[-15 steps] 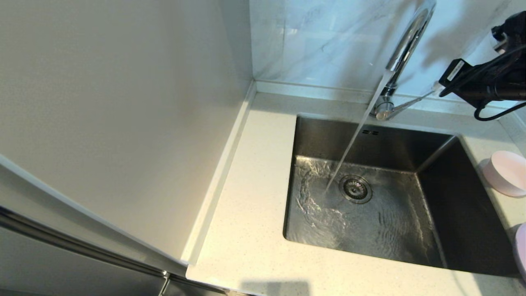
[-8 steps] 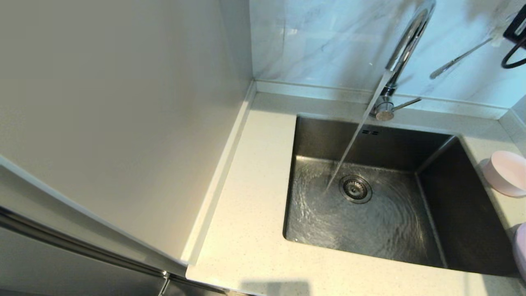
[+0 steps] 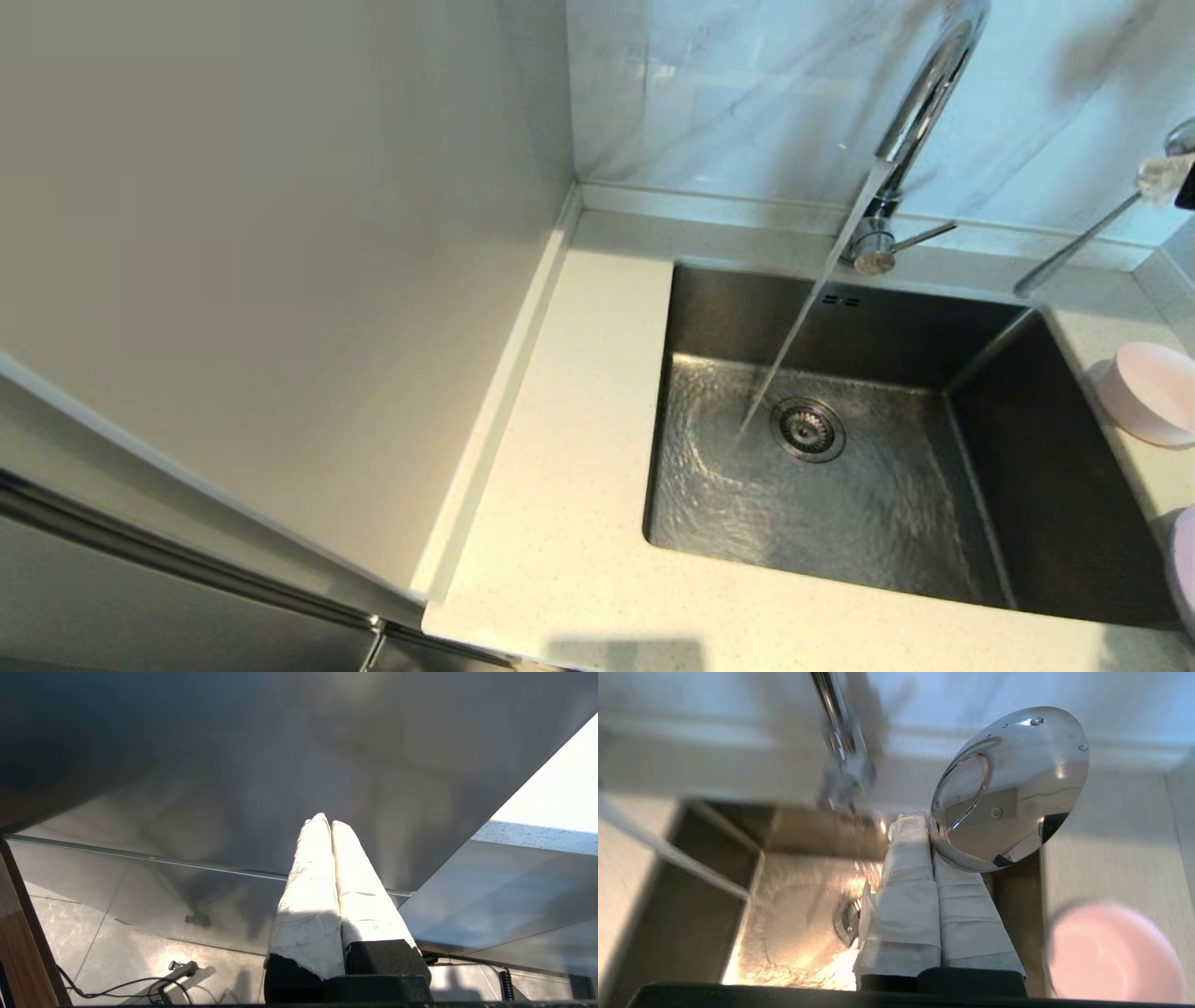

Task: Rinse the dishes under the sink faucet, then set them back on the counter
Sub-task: Place the spoon on the plate

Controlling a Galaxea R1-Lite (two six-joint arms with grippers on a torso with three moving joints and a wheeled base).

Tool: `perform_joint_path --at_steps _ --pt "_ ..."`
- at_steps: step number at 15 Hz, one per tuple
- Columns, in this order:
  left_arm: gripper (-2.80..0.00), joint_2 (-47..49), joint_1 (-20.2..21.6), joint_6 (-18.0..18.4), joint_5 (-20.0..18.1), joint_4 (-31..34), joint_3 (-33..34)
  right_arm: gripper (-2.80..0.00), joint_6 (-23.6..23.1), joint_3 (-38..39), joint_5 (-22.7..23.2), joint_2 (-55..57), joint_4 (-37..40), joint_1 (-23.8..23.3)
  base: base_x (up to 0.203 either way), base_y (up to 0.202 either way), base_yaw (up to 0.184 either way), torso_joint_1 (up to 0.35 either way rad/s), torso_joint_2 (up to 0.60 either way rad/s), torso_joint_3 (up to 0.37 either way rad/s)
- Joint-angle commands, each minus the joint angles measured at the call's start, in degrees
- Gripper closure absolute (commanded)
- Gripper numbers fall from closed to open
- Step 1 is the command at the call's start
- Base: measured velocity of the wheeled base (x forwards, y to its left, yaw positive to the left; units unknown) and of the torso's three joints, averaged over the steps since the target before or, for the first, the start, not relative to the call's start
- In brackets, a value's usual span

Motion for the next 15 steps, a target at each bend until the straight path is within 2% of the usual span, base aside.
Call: perform_joint_path --at_steps 1,2,3,5,8,9,12,13,14,15 --pt "0.00 0.0 0.0 0.0 0.0 0.0 0.0 0.00 -1.3 2.2 0.5 -3.3 1.4 -0.7 0.000 0.000 0.000 0.000 0.00 0.000" --pt "0.00 0.0 0.0 0.0 0.0 0.0 0.0 0.00 -2.9 -1.3 0.8 -4.3 4.3 -1.0 0.000 0.000 0.000 0.000 0.00 0.000" --pt "0.00 0.0 0.0 0.0 0.0 0.0 0.0 0.00 -6.7 -6.9 1.1 -5.9 9.8 -1.8 0.000 0.000 0.000 0.000 0.00 0.000" --pt "0.00 0.0 0.0 0.0 0.0 0.0 0.0 0.00 -21.2 -12.0 1.6 -9.2 21.8 -4.3 0.000 0.000 0.000 0.000 0.00 0.000" --pt "0.00 0.0 0.0 0.0 0.0 0.0 0.0 0.00 -42.5 -10.5 1.4 -10.8 29.9 -6.9 0.000 0.000 0.000 0.000 0.00 0.000" --pt "0.00 0.0 0.0 0.0 0.0 0.0 0.0 0.00 -48.2 -8.9 1.2 -11.1 31.0 -8.2 0.000 0.000 0.000 0.000 0.00 0.000" --pt "0.00 0.0 0.0 0.0 -0.1 0.0 0.0 0.00 -69.1 -4.6 1.1 -11.9 37.9 -15.2 0.000 0.000 0.000 0.000 0.00 0.000" --pt "0.00 0.0 0.0 0.0 0.0 0.0 0.0 0.00 -73.9 -3.5 1.1 -12.0 44.3 -17.3 0.000 0.000 0.000 0.000 0.00 0.000" --pt "0.00 0.0 0.0 0.0 0.0 0.0 0.0 0.00 -75.6 -2.2 1.1 -11.8 50.0 -18.1 0.000 0.000 0.000 0.000 0.00 0.000" --pt "0.00 0.0 0.0 0.0 0.0 0.0 0.0 0.00 -76.4 -0.4 0.6 -11.2 52.0 -18.4 0.000 0.000 0.000 0.000 0.00 0.000"
